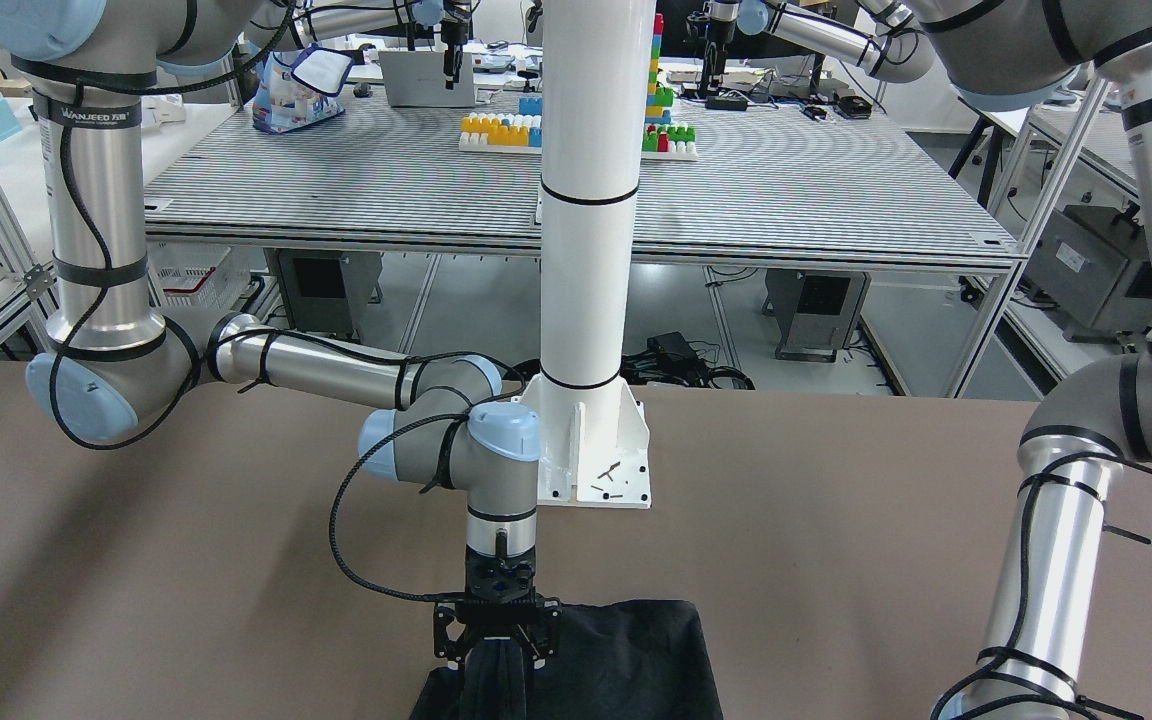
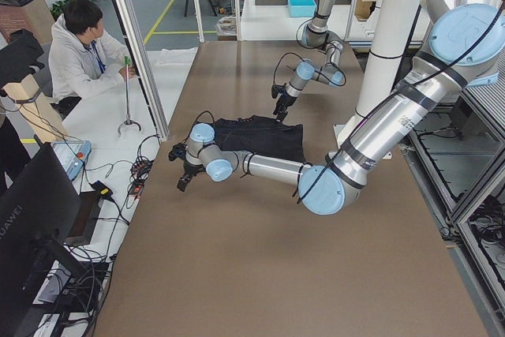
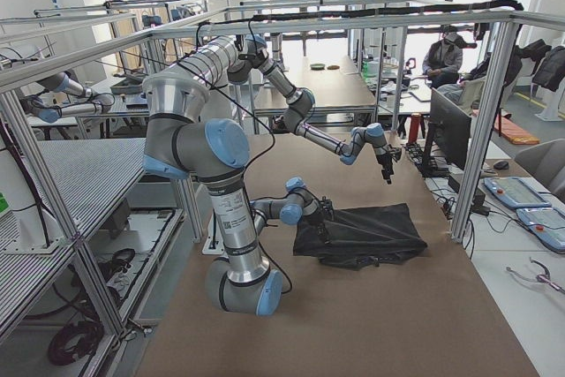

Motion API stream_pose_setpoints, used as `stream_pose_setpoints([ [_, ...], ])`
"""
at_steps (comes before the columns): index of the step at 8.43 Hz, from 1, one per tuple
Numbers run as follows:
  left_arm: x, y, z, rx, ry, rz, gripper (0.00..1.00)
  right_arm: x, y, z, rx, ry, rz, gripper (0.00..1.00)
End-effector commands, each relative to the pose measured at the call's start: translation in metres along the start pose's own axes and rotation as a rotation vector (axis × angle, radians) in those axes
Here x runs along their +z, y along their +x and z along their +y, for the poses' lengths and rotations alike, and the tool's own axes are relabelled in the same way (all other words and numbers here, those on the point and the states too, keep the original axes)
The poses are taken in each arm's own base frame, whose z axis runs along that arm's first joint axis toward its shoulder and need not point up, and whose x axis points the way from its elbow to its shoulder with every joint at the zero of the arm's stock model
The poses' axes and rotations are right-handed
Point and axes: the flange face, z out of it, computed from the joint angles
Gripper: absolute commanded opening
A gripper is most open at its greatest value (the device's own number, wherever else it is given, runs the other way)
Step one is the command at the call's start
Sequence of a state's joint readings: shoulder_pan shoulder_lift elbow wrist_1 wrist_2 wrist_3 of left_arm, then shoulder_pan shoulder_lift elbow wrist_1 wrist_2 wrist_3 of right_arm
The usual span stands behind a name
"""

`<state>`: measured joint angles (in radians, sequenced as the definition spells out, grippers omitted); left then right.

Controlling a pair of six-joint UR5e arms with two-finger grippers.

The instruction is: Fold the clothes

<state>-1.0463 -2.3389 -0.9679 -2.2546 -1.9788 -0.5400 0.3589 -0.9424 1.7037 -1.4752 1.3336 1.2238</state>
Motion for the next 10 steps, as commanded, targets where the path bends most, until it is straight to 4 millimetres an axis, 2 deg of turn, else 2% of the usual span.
stream_pose_setpoints([
  [1, 0.001, 0.0, 0.0, -0.001, -0.002, -0.001, 1.0, 0.009, -0.026, 0.011, -0.161, -0.03, 0.083, 0.74],
  [3, 0.001, 0.0, 0.0, -0.001, -0.003, -0.002, 1.0, 0.004, -0.038, 0.03, -0.259, -0.001, 0.112, 0.7],
  [5, 0.002, -0.001, 0.0, -0.001, -0.005, -0.003, 1.0, 0.007, -0.037, 0.039, -0.316, 0.013, 0.156, 0.67],
  [6, 0.002, -0.001, 0.0, -0.001, -0.005, -0.003, 1.0, 0.007, -0.037, 0.041, -0.324, 0.019, 0.164, 0.61],
  [8, 0.002, -0.002, 0.001, -0.002, -0.007, -0.004, 1.0, 0.008, -0.035, 0.042, -0.324, 0.021, 0.165, 0.38],
  [10, 0.002, -0.002, 0.001, -0.002, -0.007, -0.004, 1.0, 0.003, -0.035, 0.04, -0.32, 0.025, 0.155, 0.25],
])
